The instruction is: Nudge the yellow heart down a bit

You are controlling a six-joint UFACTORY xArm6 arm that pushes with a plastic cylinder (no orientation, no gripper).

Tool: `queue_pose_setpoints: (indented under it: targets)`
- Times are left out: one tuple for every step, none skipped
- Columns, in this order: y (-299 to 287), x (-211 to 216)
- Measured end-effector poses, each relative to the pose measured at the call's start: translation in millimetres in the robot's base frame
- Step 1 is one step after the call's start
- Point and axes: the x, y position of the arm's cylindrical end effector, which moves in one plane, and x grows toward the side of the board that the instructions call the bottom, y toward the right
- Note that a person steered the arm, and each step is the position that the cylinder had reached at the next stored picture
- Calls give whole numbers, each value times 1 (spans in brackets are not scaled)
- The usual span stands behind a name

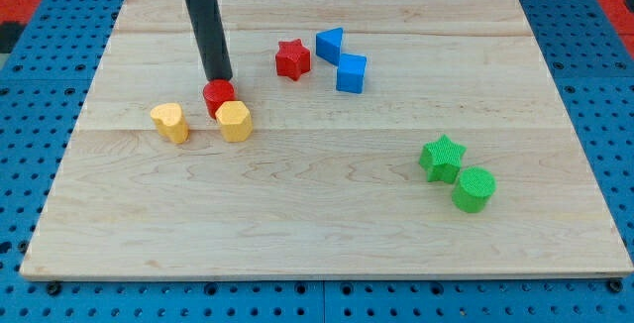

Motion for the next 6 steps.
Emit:
queue_pose_setpoints:
  targets:
    - [-35, 0]
    - [-64, 3]
    - [-65, 26]
    - [-54, 38]
    - [-31, 39]
    - [-1, 39]
